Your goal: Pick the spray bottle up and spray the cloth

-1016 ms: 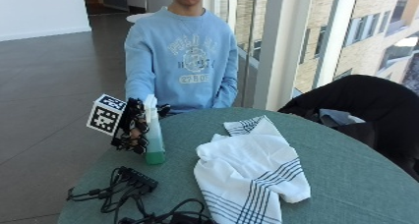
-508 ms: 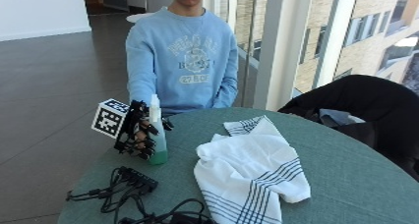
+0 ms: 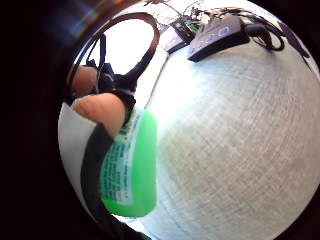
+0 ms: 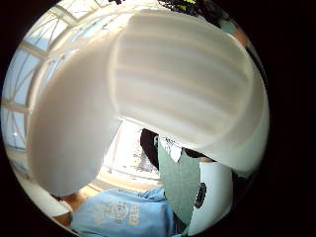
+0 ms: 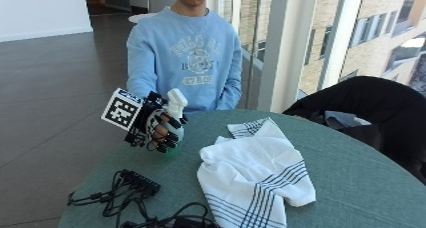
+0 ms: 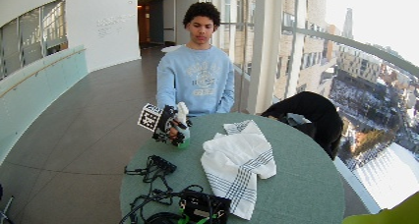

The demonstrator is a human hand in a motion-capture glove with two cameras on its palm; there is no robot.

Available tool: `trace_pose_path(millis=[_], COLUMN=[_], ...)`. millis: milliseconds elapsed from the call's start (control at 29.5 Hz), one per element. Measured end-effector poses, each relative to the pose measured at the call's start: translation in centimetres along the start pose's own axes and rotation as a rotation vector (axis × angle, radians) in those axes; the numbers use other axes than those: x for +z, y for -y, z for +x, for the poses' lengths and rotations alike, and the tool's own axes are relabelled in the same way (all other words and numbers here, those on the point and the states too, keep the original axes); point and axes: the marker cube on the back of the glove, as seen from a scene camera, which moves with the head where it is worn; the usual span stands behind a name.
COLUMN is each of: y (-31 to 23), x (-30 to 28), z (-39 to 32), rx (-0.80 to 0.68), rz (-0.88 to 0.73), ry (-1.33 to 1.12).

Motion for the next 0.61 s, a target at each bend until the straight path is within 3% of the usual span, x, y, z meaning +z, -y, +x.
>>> trace_pose_path(millis=[609], y=[3.7], x=[2.1], z=[-5.0], rx=[0.058], rz=[-0.312], ry=[-0.273])
